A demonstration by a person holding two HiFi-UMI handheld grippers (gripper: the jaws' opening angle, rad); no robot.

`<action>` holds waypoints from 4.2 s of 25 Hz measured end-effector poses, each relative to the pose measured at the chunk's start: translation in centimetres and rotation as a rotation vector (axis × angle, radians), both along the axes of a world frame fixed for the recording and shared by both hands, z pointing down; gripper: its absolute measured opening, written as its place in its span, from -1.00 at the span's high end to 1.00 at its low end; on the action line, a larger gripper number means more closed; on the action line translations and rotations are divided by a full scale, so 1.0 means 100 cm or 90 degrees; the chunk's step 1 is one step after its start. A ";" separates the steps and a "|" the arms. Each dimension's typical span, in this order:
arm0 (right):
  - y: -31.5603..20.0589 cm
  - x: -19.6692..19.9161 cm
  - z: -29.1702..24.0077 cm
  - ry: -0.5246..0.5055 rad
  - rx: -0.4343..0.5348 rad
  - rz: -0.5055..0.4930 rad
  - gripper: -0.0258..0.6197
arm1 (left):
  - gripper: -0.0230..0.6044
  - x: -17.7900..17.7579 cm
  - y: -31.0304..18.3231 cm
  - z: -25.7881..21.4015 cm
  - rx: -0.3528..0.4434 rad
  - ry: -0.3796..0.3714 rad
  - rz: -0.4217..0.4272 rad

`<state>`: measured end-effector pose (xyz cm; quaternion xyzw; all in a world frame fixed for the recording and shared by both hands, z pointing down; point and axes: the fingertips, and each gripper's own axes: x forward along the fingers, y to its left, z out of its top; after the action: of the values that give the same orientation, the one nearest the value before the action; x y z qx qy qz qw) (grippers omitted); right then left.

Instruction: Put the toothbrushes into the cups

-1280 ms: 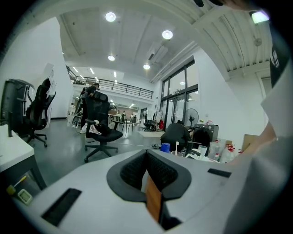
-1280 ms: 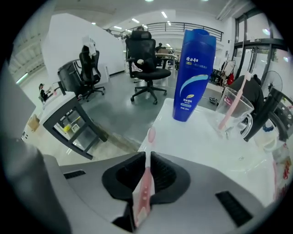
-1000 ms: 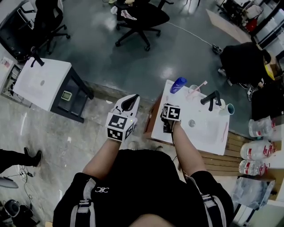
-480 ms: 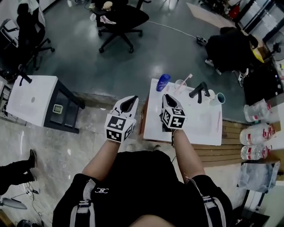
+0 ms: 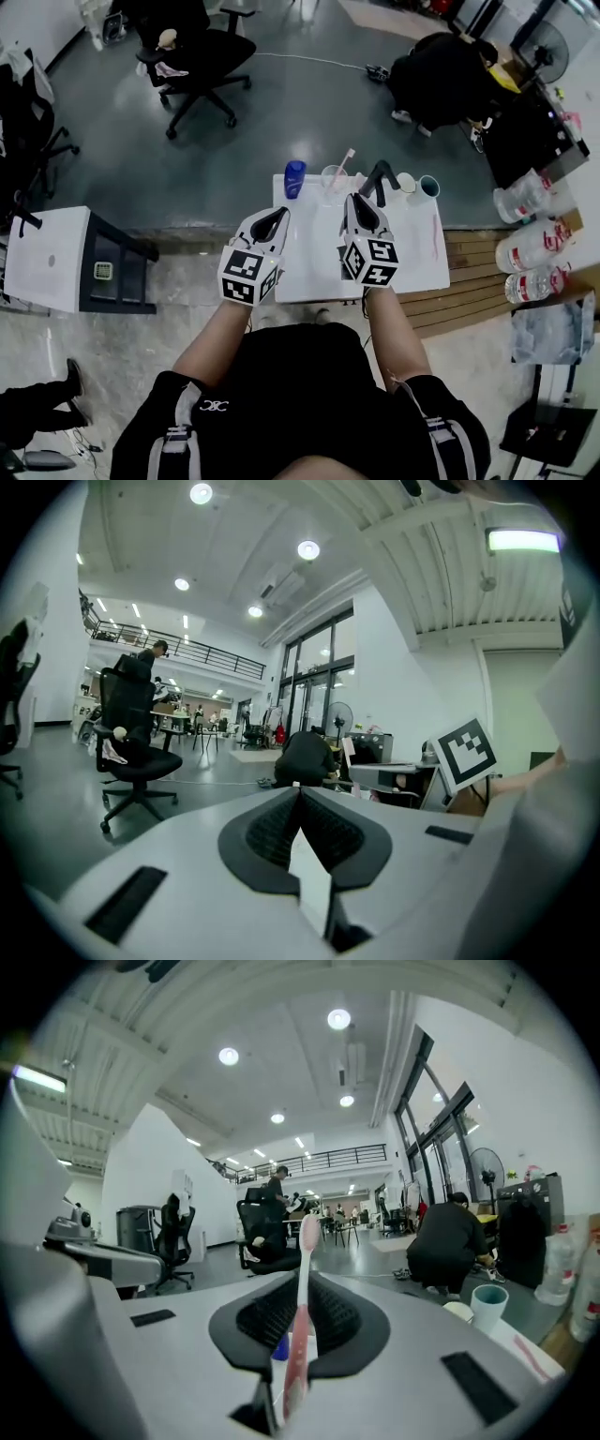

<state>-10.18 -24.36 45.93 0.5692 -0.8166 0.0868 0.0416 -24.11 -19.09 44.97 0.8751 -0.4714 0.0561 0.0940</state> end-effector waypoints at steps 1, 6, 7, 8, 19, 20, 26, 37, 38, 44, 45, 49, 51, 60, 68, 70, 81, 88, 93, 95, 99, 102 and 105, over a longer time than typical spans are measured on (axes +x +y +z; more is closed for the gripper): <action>0.000 0.012 -0.006 -0.003 0.009 0.008 0.76 | 0.89 0.011 -0.002 -0.001 0.000 0.000 0.009; 0.001 0.077 -0.033 -0.021 0.044 0.055 0.76 | 0.89 0.070 -0.012 -0.006 0.003 -0.009 0.050; 0.001 0.090 -0.036 -0.019 0.050 0.062 0.76 | 0.89 0.081 -0.014 -0.007 0.004 -0.009 0.055; 0.000 0.103 -0.038 -0.017 0.054 0.069 0.76 | 0.89 0.092 -0.016 -0.008 0.005 -0.009 0.059; -0.029 0.228 -0.049 -0.024 0.103 0.130 0.76 | 0.89 0.187 -0.037 -0.009 0.009 -0.023 0.068; -0.033 0.238 -0.048 -0.026 0.105 0.134 0.76 | 0.89 0.192 -0.039 -0.009 0.008 -0.025 0.065; -0.067 0.293 -0.036 -0.013 0.117 0.153 0.76 | 0.89 0.213 -0.050 -0.002 0.003 -0.039 0.034; -0.143 0.344 -0.012 0.018 0.134 0.159 0.76 | 0.89 0.226 -0.071 0.017 -0.019 -0.050 -0.038; -0.148 0.346 -0.007 0.014 0.129 0.157 0.76 | 0.89 0.228 -0.072 0.019 -0.022 -0.050 -0.042; -0.173 0.360 0.025 0.001 0.092 0.150 0.76 | 0.89 0.238 -0.079 0.032 -0.039 -0.055 -0.055; -0.175 0.362 0.030 0.000 0.086 0.150 0.76 | 0.89 0.239 -0.080 0.034 -0.042 -0.056 -0.058; -0.179 0.367 0.048 0.019 0.077 0.146 0.76 | 0.89 0.241 -0.082 0.041 -0.051 -0.060 -0.065; -0.179 0.369 0.057 0.011 0.067 0.147 0.76 | 0.89 0.240 -0.081 0.044 -0.055 -0.063 -0.067; -0.179 0.375 0.087 0.010 0.026 0.162 0.77 | 0.89 0.237 -0.081 0.058 -0.076 -0.067 -0.068; -0.172 0.380 0.117 0.025 -0.027 0.175 0.77 | 0.89 0.245 -0.082 0.056 -0.073 -0.070 -0.053; -0.167 0.383 0.125 0.025 -0.041 0.178 0.77 | 0.89 0.246 -0.080 0.056 -0.071 -0.071 -0.050; -0.158 0.387 0.140 0.041 -0.069 0.173 0.74 | 0.89 0.253 -0.073 0.049 -0.064 -0.071 -0.046; -0.147 0.380 0.138 0.029 -0.072 0.149 0.50 | 0.89 0.259 -0.066 0.045 -0.054 -0.065 -0.040; -0.134 0.385 0.121 0.026 -0.050 0.154 0.47 | 0.89 0.263 -0.061 0.040 -0.045 -0.062 -0.034; -0.127 0.384 0.111 0.024 -0.039 0.150 0.46 | 0.89 0.264 -0.060 0.038 -0.042 -0.060 -0.032; -0.111 0.375 0.088 0.015 -0.011 0.133 0.46 | 0.89 0.270 -0.057 0.032 -0.036 -0.052 -0.020; -0.095 0.366 0.067 0.005 0.021 0.119 0.47 | 0.89 0.277 -0.056 0.025 -0.025 -0.042 -0.007; -0.074 0.356 0.042 -0.001 0.056 0.101 0.54 | 0.89 0.286 -0.053 0.015 -0.010 -0.032 0.008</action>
<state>25.42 -31.81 50.09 0.6335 -0.7718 0.0542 0.0089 4.53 -24.42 46.48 0.8754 -0.4680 0.0823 0.0889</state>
